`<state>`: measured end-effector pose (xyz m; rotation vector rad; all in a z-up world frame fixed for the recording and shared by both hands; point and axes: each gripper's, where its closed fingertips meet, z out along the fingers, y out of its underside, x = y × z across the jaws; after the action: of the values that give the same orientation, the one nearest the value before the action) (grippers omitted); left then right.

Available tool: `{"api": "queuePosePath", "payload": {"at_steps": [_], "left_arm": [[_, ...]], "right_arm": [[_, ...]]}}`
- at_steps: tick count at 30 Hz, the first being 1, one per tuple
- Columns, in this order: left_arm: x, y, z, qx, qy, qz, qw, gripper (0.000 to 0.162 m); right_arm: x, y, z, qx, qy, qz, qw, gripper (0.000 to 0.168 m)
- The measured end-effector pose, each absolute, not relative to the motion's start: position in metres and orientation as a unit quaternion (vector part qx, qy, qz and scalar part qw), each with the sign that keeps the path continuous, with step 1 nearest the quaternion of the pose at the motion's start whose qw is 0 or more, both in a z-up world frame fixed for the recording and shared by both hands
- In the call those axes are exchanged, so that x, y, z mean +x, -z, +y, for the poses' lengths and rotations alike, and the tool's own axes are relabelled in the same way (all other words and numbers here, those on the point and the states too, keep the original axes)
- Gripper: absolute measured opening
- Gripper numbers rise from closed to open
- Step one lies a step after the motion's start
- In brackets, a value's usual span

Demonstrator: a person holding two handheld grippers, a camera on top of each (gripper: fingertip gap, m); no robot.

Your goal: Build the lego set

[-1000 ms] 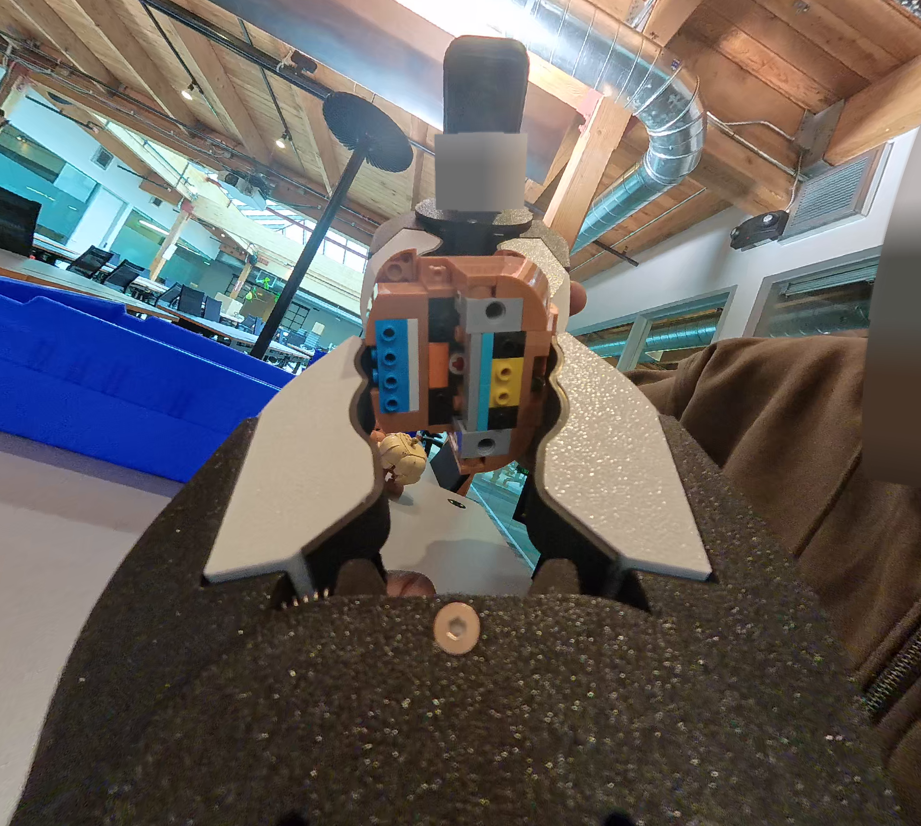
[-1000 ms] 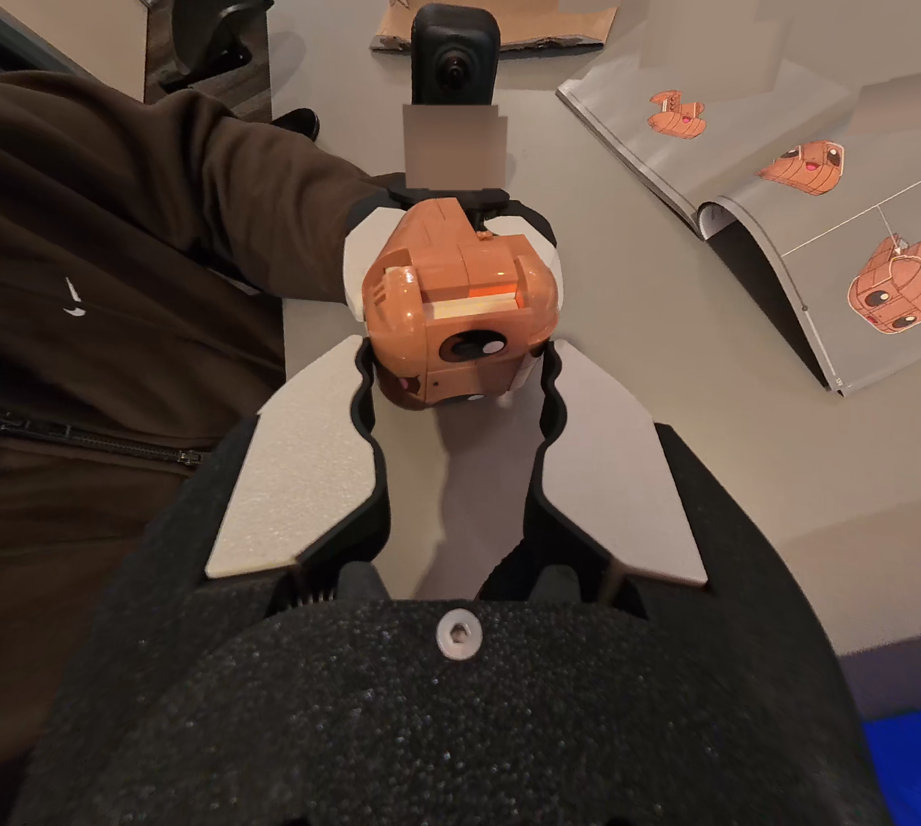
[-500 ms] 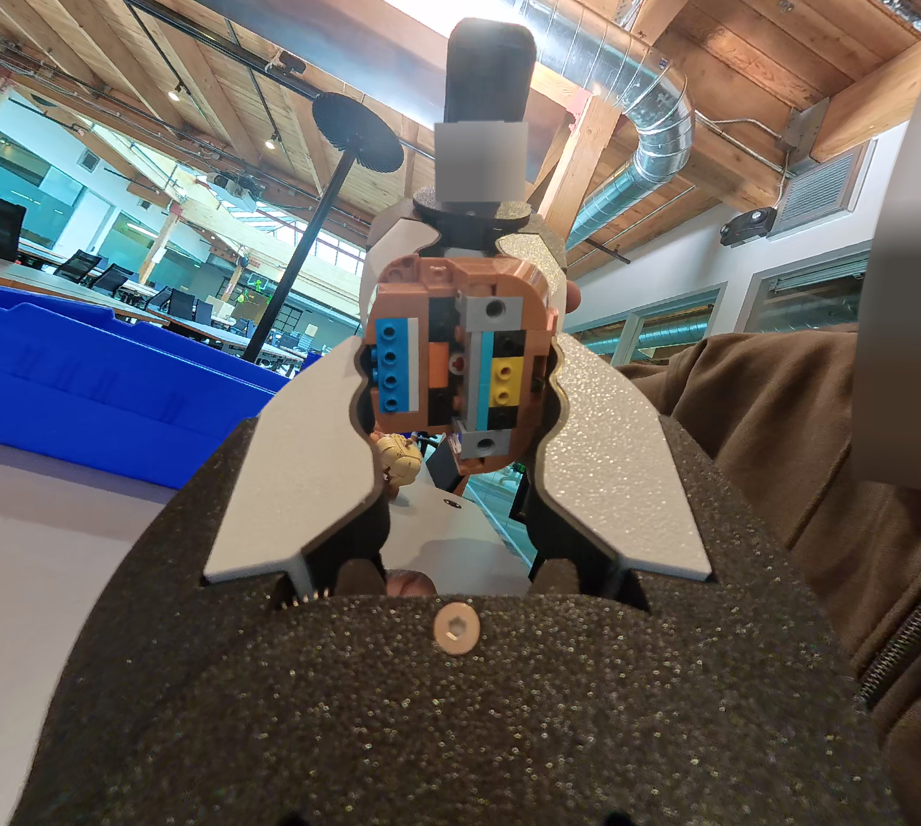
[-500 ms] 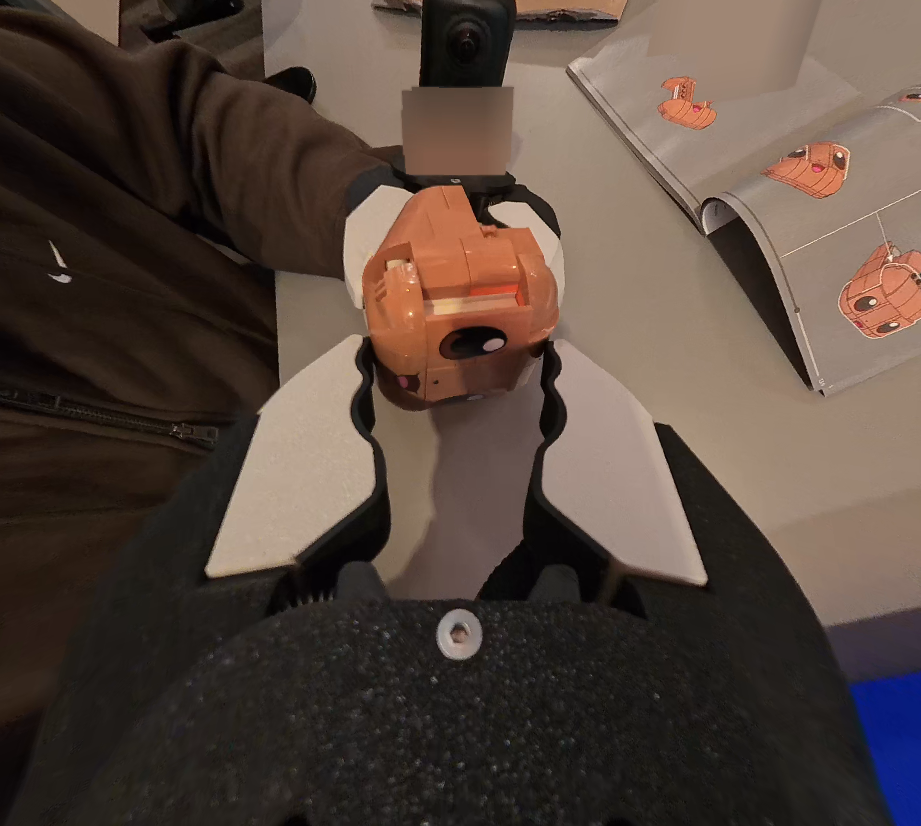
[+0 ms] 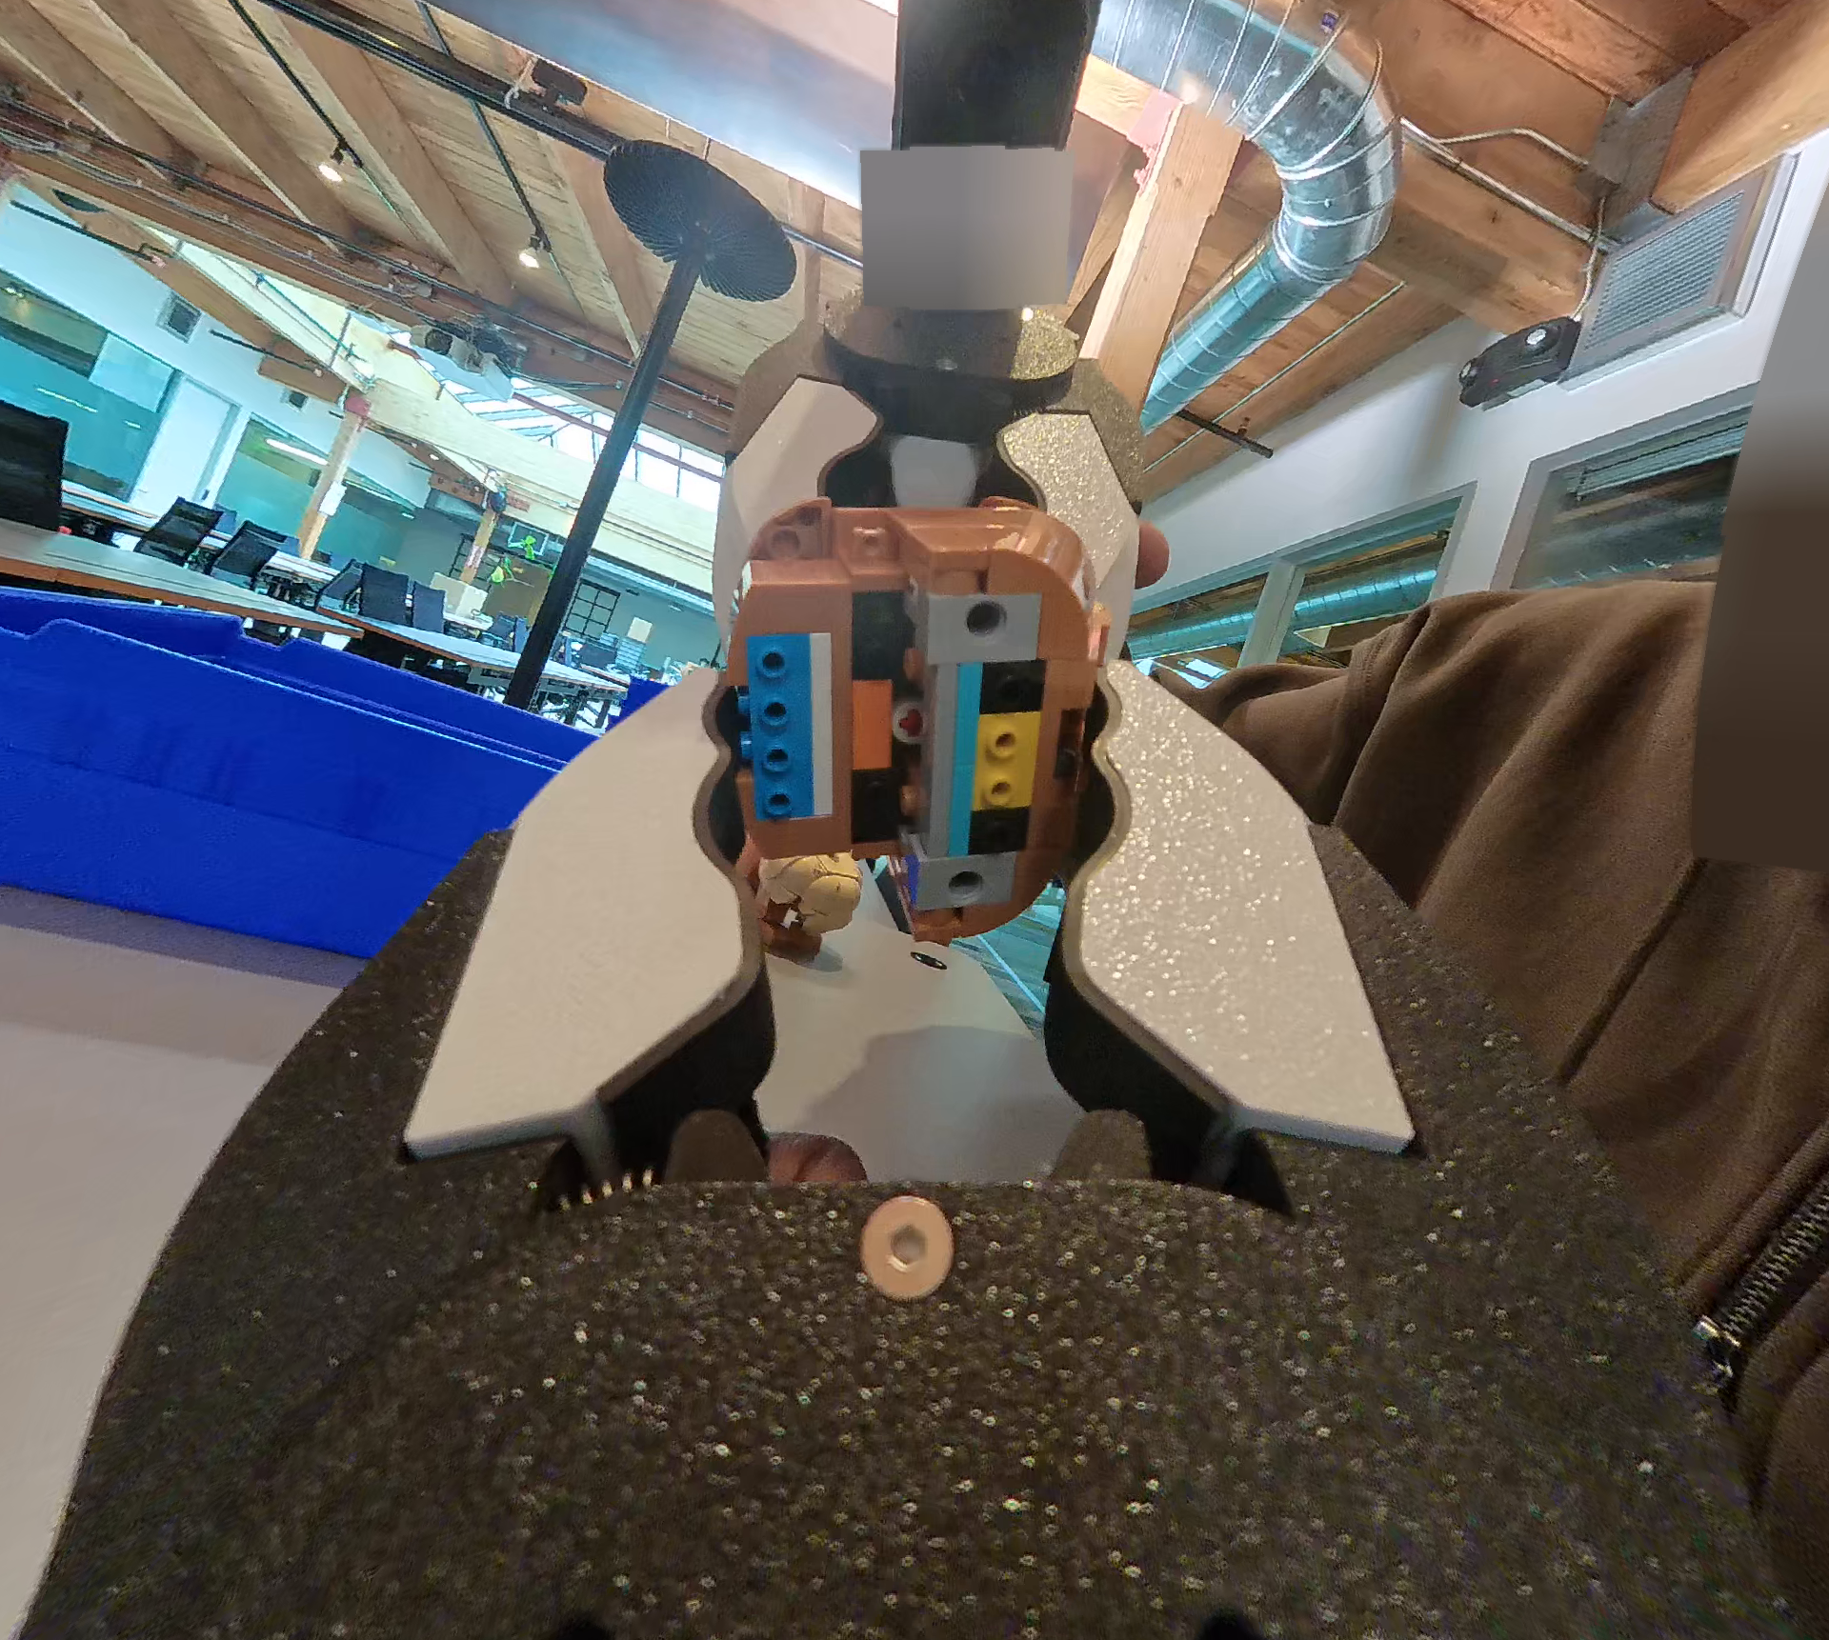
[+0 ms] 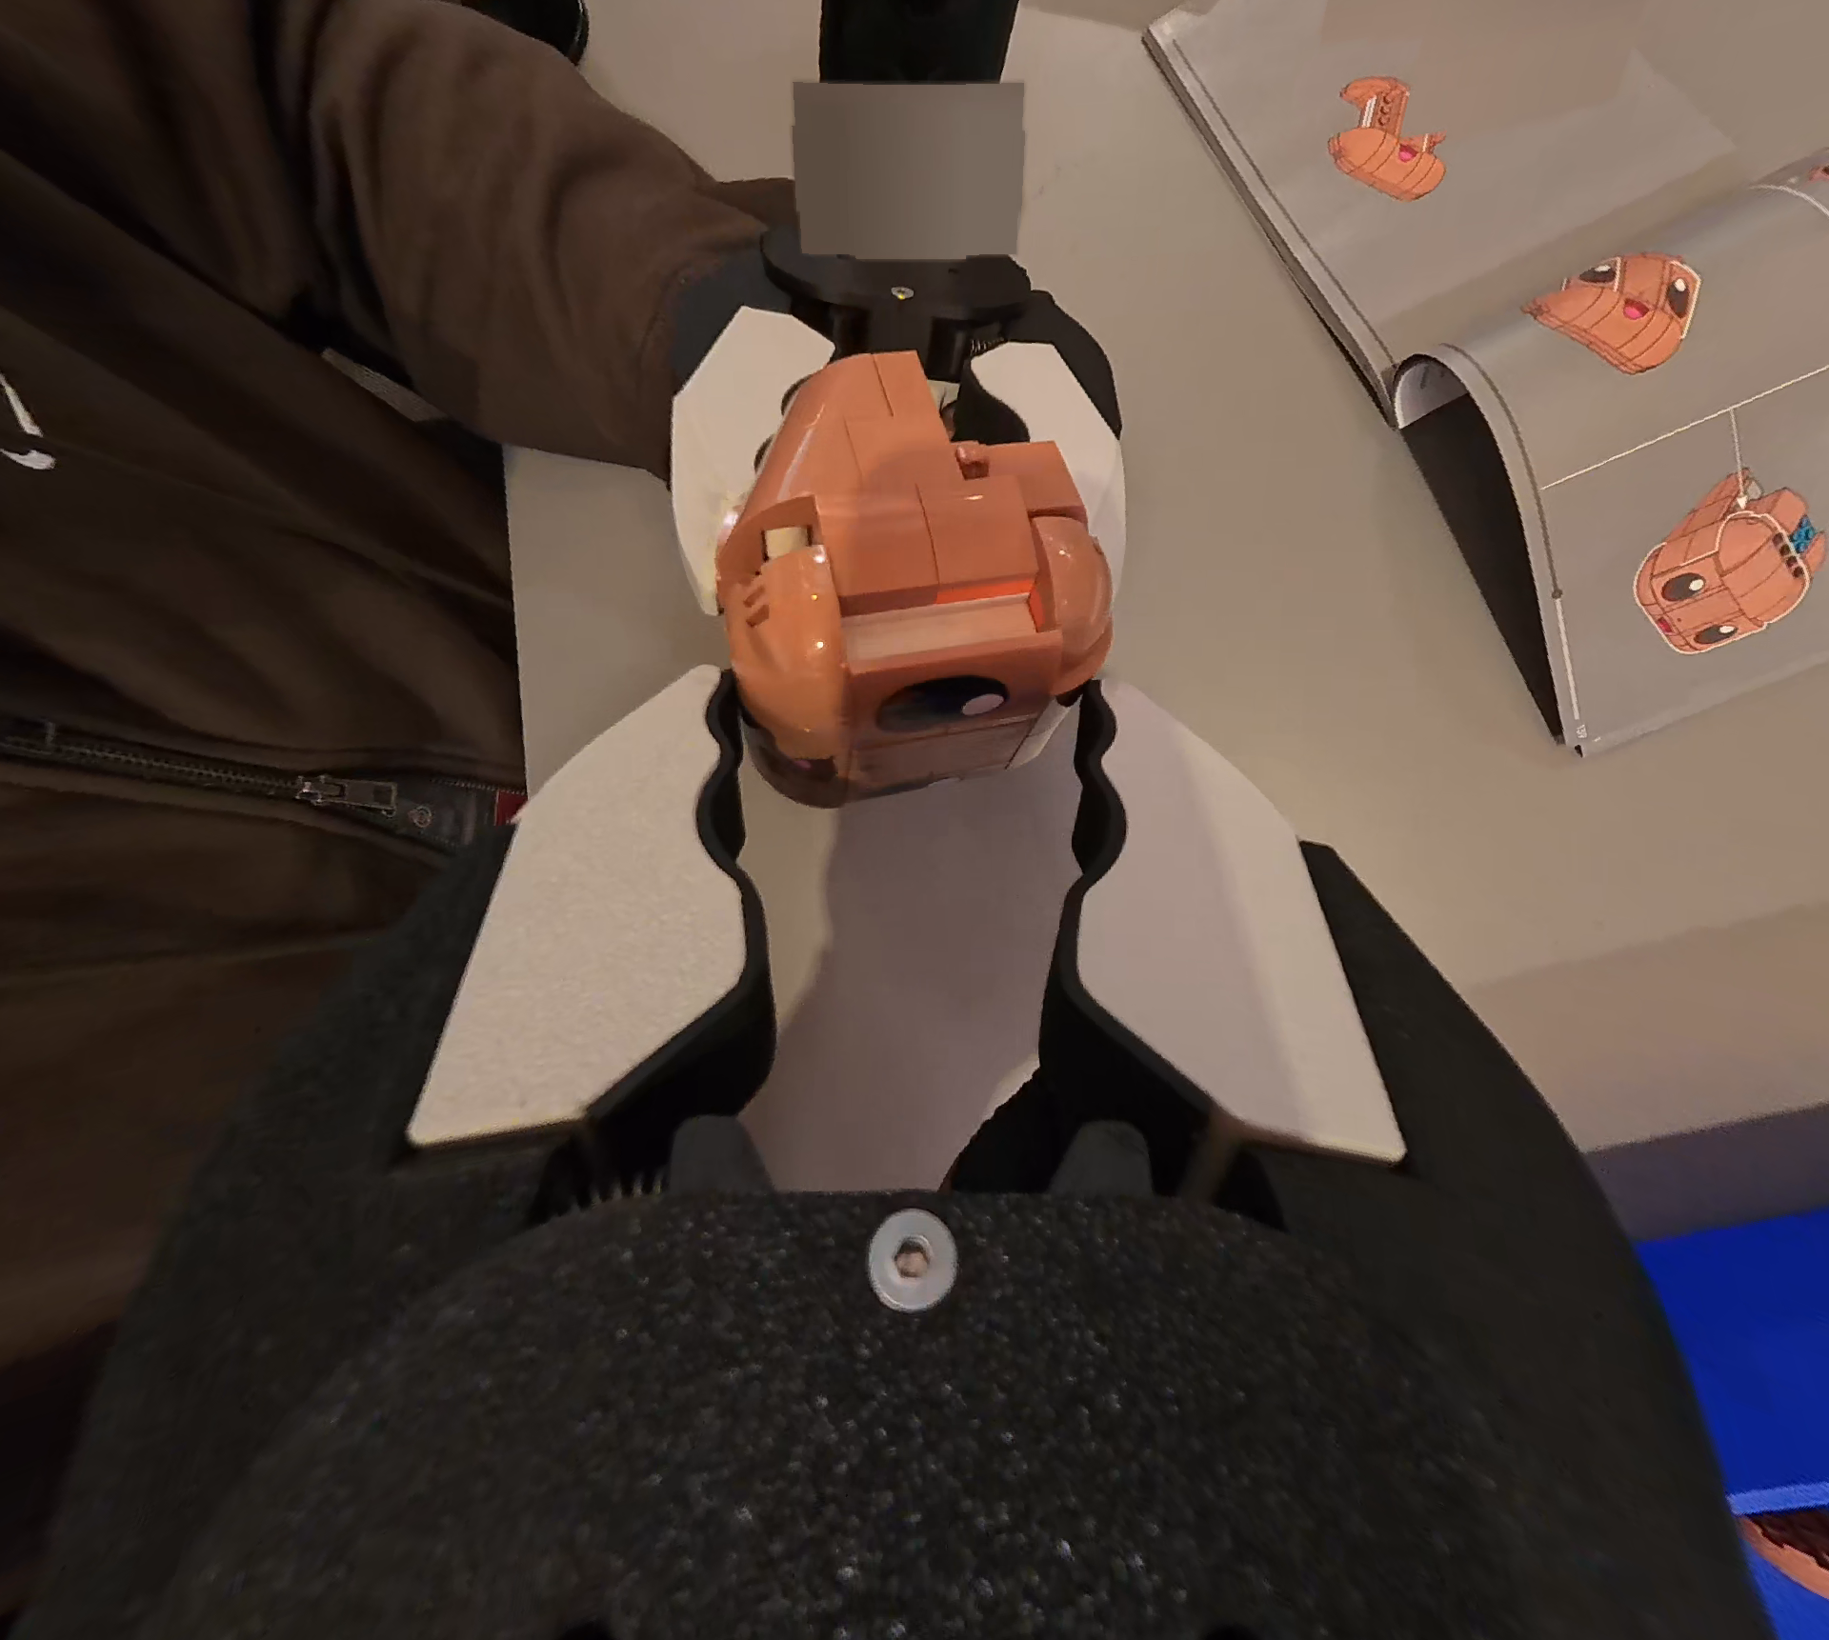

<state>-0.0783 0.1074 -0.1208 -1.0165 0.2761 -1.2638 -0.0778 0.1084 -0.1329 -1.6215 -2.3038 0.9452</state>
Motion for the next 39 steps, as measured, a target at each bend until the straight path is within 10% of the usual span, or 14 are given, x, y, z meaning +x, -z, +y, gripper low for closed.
{"api": "queuePosePath", "payload": {"at_steps": [28, 39], "left_arm": [[-0.095, 0.112, 0.103, -0.366, 0.674, 0.050, 0.639, 0.067], [-0.123, 0.105, 0.098, -0.268, 0.767, -0.002, 0.582, 0.067]], "right_arm": [[-0.106, 0.123, 0.101, -0.567, -0.362, -0.730, 0.121, 0.071], [-0.091, 0.110, 0.167, -0.592, -0.523, -0.547, 0.276, 0.059]]}}
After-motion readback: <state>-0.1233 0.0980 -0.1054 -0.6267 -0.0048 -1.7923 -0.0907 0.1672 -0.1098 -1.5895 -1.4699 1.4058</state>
